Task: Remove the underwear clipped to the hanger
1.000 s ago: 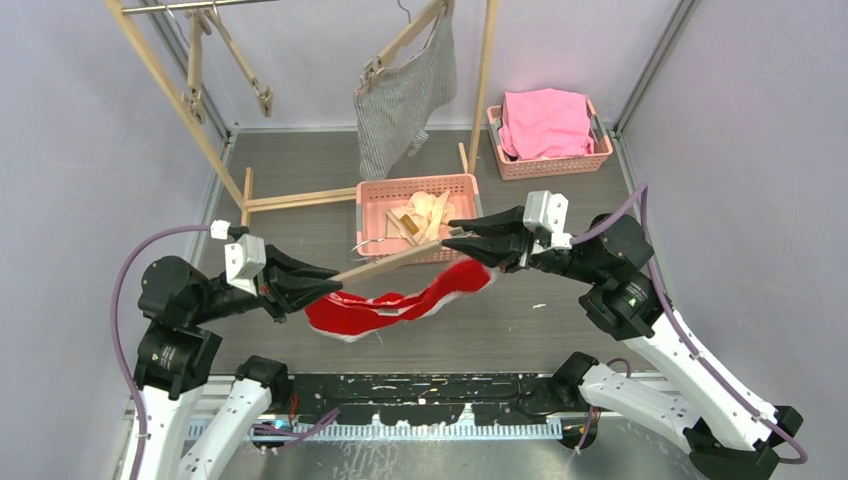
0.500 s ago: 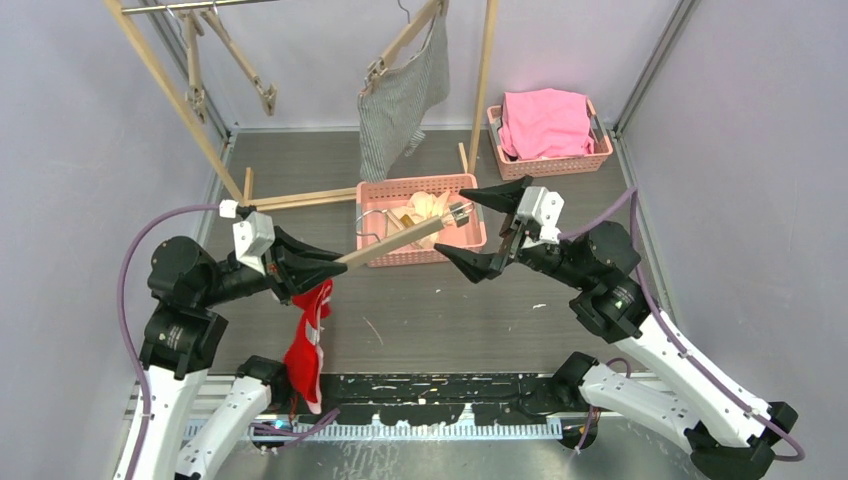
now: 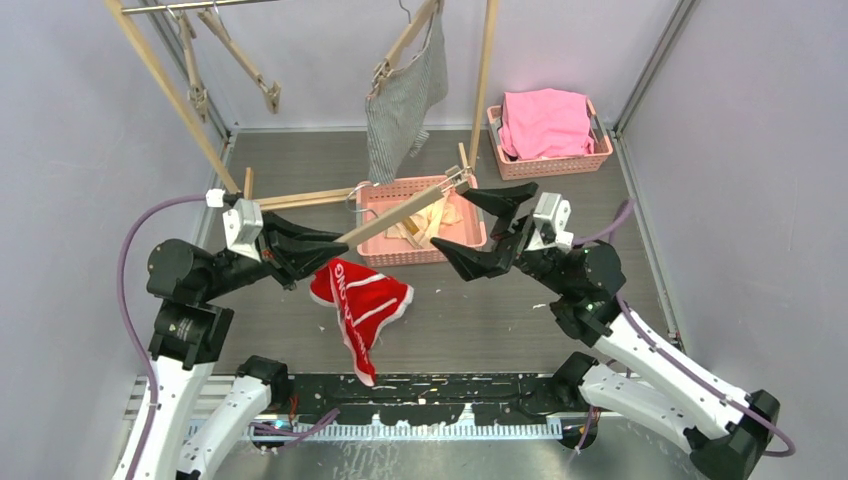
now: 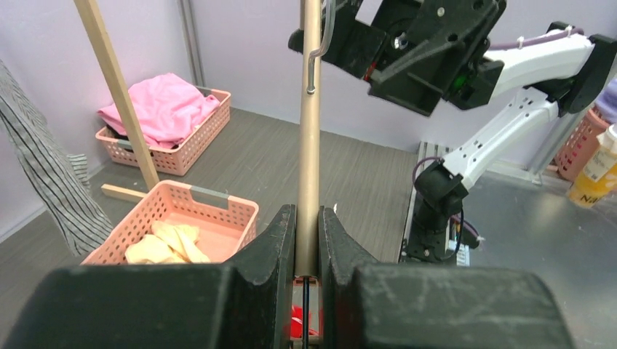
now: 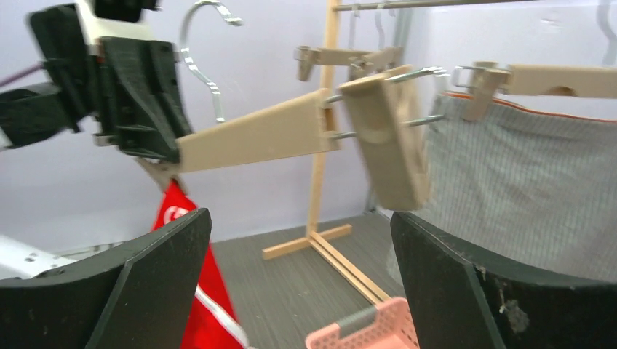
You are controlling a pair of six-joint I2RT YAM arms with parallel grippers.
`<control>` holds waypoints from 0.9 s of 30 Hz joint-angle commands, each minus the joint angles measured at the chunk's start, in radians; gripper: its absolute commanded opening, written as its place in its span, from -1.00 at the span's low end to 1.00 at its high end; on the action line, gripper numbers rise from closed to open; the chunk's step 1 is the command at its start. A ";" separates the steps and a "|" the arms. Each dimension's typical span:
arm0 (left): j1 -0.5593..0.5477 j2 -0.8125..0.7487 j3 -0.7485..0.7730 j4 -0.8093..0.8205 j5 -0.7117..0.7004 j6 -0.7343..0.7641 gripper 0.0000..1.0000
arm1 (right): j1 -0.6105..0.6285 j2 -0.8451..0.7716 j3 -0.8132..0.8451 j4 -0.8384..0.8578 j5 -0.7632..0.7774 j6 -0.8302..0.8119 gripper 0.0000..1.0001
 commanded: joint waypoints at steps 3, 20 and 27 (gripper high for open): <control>0.000 0.017 -0.010 0.234 -0.044 -0.099 -1.00 | -0.014 0.158 0.025 0.397 -0.272 0.143 1.00; 0.000 0.005 -0.201 0.613 -0.141 -0.295 -1.00 | -0.082 0.494 0.190 0.980 -0.343 0.532 0.57; 0.000 0.031 -0.228 0.744 -0.134 -0.367 -1.00 | -0.082 0.539 0.206 1.027 -0.320 0.577 0.58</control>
